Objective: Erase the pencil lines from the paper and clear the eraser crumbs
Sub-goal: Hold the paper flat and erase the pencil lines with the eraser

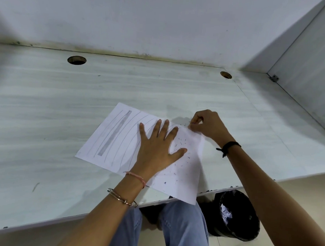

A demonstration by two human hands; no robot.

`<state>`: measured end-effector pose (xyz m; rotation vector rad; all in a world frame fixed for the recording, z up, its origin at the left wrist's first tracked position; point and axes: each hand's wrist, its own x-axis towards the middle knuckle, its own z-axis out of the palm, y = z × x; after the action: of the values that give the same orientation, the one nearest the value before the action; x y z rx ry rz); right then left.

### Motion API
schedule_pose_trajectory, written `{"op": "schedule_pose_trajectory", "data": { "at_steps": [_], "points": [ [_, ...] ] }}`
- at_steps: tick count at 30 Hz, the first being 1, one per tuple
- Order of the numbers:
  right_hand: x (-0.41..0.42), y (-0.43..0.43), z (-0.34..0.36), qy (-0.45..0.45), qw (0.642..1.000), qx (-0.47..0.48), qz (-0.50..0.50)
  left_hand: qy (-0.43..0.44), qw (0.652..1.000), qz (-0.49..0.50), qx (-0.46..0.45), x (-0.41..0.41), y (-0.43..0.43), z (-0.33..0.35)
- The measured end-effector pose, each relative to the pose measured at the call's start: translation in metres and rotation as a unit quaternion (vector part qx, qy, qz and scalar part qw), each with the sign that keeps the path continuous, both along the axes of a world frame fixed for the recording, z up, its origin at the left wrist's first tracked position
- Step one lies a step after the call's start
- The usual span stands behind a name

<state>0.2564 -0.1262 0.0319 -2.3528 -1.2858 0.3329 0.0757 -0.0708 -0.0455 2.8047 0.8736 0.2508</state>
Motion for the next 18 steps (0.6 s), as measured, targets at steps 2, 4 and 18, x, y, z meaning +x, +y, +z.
{"op": "schedule_pose_trajectory", "data": {
  "at_steps": [2, 4, 18],
  "points": [
    [0.002, 0.006, 0.005, -0.034, 0.999, -0.006, -0.009, -0.001, 1.0, -0.002, 0.006, -0.001, 0.0, 0.0],
    [-0.01, 0.007, 0.009, -0.004, 0.999, 0.031, 0.024, 0.003, 1.0, -0.002, 0.014, 0.0, 0.0, -0.001],
    [-0.013, -0.007, -0.008, 0.046, 0.997, 0.034, 0.048, 0.007, 1.0, 0.0, -0.003, 0.0, 0.001, 0.0]
  ]
}}
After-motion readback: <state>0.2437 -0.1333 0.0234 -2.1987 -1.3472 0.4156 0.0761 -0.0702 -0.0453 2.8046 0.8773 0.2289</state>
